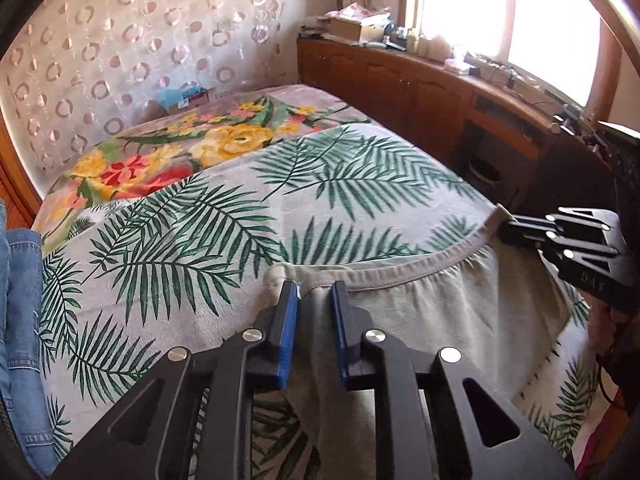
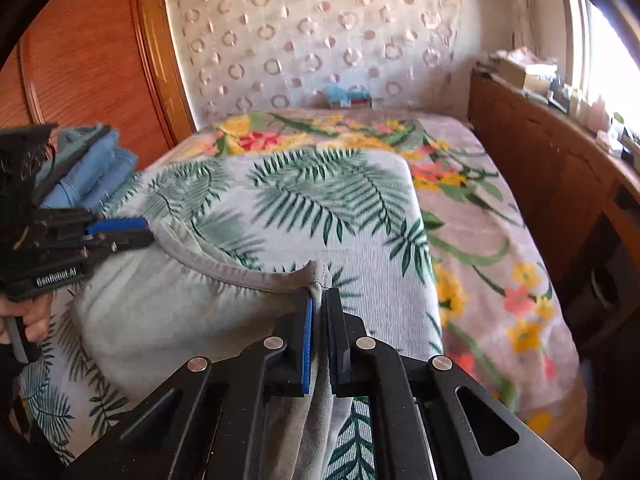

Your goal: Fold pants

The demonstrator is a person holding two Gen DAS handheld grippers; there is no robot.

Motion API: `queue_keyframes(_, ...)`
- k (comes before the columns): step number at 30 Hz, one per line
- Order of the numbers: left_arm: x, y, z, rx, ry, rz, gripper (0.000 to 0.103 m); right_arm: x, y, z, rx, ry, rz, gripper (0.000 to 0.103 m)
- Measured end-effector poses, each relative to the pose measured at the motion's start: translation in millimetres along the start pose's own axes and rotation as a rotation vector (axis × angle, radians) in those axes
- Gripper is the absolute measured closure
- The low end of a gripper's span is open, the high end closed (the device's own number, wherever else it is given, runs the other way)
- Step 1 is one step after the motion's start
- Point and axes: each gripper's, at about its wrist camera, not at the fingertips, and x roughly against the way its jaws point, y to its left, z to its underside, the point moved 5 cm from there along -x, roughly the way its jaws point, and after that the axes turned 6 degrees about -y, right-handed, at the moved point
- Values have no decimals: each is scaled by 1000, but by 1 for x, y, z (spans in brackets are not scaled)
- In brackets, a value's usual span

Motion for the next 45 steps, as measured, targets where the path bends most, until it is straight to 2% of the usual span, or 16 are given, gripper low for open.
queue_keyframes(4, 0, 0, 2, -2, 5, -1, 84, -1, 2, 2, -3, 34, -10, 97)
queue_keyframes(6, 5, 0, 2, -1, 1, -5, 84, 1, 1, -8, -5, 33, -16, 95)
queue_keyframes(8, 10, 1, 1, 4, 1, -16, 82, 6, 1, -11, -2, 28, -13, 89)
queue_keyframes(10, 13, 4, 0, 5, 0, -28, 75, 12, 2, -9, 3, 23, 1, 80)
queue_keyframes(12, 17, 5, 0, -2, -6, -35, 59, 17, 2, -5, 2, 23, -6, 65)
queue_keyframes(16, 16, 12, 2, 4, 5, -40, 37, 21, 3, 3, -4, 33, -13, 58)
queue_keyframes(17, 15, 13, 4, 8, 9, -39, 23, 22, 3, 4, -4, 39, -11, 57)
queue_keyframes(18, 12, 14, 6, 14, 11, -38, 19, 22, 3, 6, -6, 43, -8, 54)
queue_keyframes(21, 4, 14, 12, 21, 42, -29, 18, 22, -1, 7, -32, 54, -5, 51)
queue_keyframes(31, -17, 10, 28, 41, 93, 2, 18, 11, -5, 8, -68, 88, 19, 51)
queue_keyframes(37, -19, 10, 30, 48, 59, 17, 15, 8, -3, 6, -50, 92, 33, 51)
queue_keyframes(45, -19, 11, 30, 51, 58, 20, 14, 6, -5, 5, -55, 87, 34, 50)
